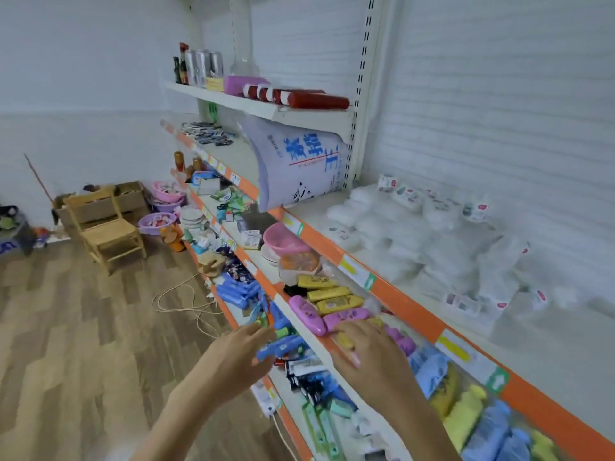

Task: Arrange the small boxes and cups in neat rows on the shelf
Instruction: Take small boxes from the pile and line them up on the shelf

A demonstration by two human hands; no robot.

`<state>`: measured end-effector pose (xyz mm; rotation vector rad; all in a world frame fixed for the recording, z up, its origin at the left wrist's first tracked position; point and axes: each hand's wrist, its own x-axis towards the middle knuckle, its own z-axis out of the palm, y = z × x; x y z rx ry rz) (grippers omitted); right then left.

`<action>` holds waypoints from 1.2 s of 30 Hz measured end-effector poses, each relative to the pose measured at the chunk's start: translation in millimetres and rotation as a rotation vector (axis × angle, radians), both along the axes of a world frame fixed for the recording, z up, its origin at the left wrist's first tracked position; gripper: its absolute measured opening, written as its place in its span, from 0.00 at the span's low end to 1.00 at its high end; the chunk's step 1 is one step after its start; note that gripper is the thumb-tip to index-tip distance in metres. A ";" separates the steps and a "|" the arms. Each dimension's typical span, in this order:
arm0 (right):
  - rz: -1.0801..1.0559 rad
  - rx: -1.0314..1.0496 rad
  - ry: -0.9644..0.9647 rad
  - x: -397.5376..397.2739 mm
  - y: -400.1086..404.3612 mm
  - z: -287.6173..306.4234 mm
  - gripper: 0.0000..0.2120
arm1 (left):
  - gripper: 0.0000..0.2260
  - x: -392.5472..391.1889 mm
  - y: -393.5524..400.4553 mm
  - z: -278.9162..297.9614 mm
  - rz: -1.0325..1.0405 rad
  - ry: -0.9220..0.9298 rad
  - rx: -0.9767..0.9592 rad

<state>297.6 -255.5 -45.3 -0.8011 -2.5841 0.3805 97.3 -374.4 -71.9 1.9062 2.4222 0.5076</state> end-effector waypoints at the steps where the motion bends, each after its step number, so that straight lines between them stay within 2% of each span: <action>1: -0.020 0.008 0.027 -4.8 18.5 5.4 0.15 | 0.15 -8.7 23.1 4.5 -0.027 -0.013 0.010; 6: -0.167 0.092 0.135 -21.9 110.4 39.8 0.21 | 0.14 -45.2 139.9 41.5 -0.211 -0.027 0.070; 11: -0.335 0.159 0.155 -14.9 176.8 72.1 0.17 | 0.17 -65.4 244.6 77.1 -0.396 0.004 0.163; 15: -0.528 0.185 0.171 -3.2 219.2 85.8 0.12 | 0.14 -66.5 330.6 92.8 -0.542 0.017 0.189; 17: -0.630 0.208 0.193 -1.9 235.3 84.7 0.13 | 0.15 -62.9 369.0 97.4 -0.632 0.001 0.201; 21: -0.825 0.196 0.138 -14.3 260.1 86.6 0.20 | 0.19 -53.5 436.6 96.7 -0.744 0.014 0.242; 26: -1.034 0.092 0.038 -41.9 283.0 82.9 0.30 | 0.28 -54.8 492.5 89.2 -0.829 -0.058 0.258; 30: -1.164 0.022 0.022 -55.7 287.0 77.5 0.29 | 0.30 -56.4 510.6 88.0 -0.936 -0.172 0.232; 36: -1.217 -0.041 0.128 -63.8 287.7 76.8 0.30 | 0.30 -56.1 524.8 91.3 -1.037 -0.106 0.211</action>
